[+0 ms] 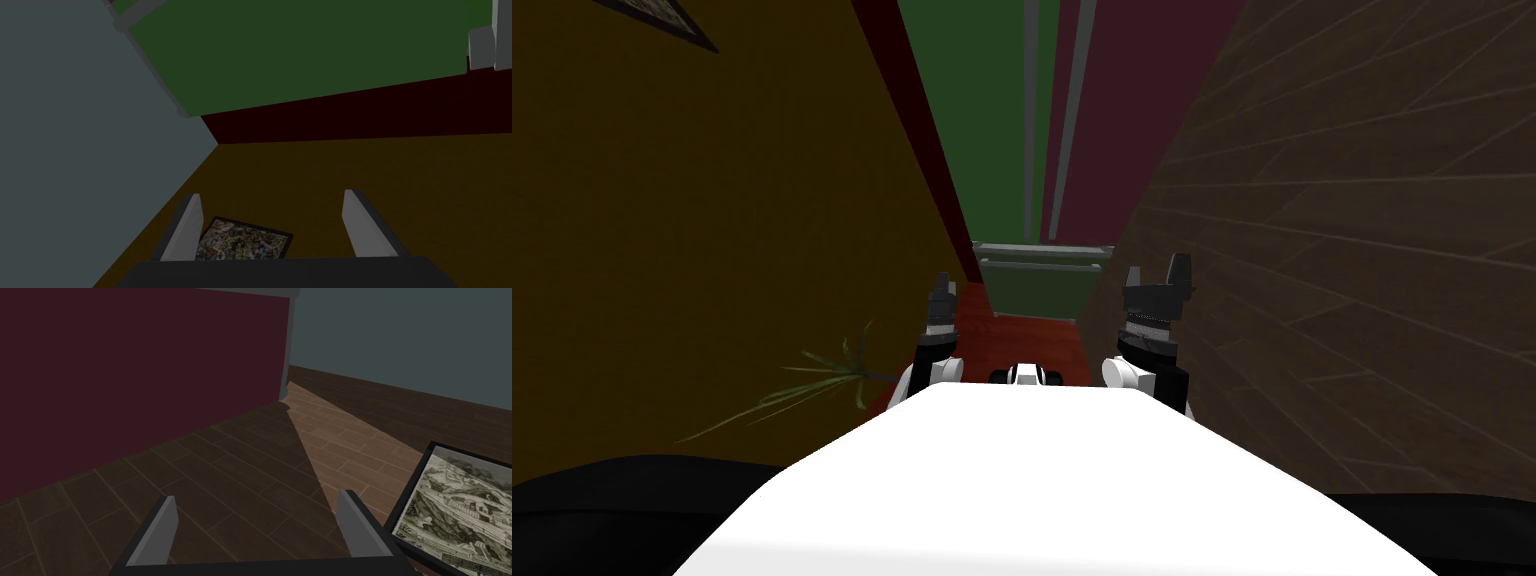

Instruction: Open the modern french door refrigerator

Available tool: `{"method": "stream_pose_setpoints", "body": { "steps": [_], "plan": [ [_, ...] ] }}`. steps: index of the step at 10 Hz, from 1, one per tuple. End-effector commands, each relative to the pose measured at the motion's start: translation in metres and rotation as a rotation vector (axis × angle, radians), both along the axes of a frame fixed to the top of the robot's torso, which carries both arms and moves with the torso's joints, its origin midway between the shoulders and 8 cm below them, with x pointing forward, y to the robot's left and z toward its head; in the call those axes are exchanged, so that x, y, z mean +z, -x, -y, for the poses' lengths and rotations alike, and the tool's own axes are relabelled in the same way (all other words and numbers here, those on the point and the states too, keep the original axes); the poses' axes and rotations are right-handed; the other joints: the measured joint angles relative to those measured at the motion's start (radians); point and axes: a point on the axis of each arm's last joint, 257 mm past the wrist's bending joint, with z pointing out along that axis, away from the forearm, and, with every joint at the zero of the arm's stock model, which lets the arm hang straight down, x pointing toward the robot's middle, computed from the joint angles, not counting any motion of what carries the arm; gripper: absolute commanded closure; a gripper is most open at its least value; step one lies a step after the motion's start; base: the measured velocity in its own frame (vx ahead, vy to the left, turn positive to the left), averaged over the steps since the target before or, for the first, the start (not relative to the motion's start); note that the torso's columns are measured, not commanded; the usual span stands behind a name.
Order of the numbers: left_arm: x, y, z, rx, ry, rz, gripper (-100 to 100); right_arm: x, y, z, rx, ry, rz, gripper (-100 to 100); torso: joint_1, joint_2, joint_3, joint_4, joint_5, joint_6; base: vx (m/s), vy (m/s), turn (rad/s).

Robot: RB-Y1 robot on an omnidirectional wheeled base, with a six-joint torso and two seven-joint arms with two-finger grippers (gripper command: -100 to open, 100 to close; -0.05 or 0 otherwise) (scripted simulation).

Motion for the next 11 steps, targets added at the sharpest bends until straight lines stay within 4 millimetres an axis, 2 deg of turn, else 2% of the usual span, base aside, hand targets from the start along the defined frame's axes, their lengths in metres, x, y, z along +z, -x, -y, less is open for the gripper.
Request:
{"method": "stream_pose_setpoints", "body": {
  "steps": [1,11],
  "plan": [
    [-0.010,-0.002,0.004,-0.025,-0.051,-0.013,-100,0.000,0.000,0.000,0.000,0.000,-0.001,0,0.000,0.032,-0.070,0.033,0.000,0.000,0.072,0.000,-0.016],
    [-0.079,-0.011,0.003,-0.070,-0.151,-0.067,-100,0.000,0.000,0.000,0.000,0.000,-0.001,0,0.000,0.046,-0.094,0.047,0.000,0.000,0.134,0.000,-0.022]
  ]
}}
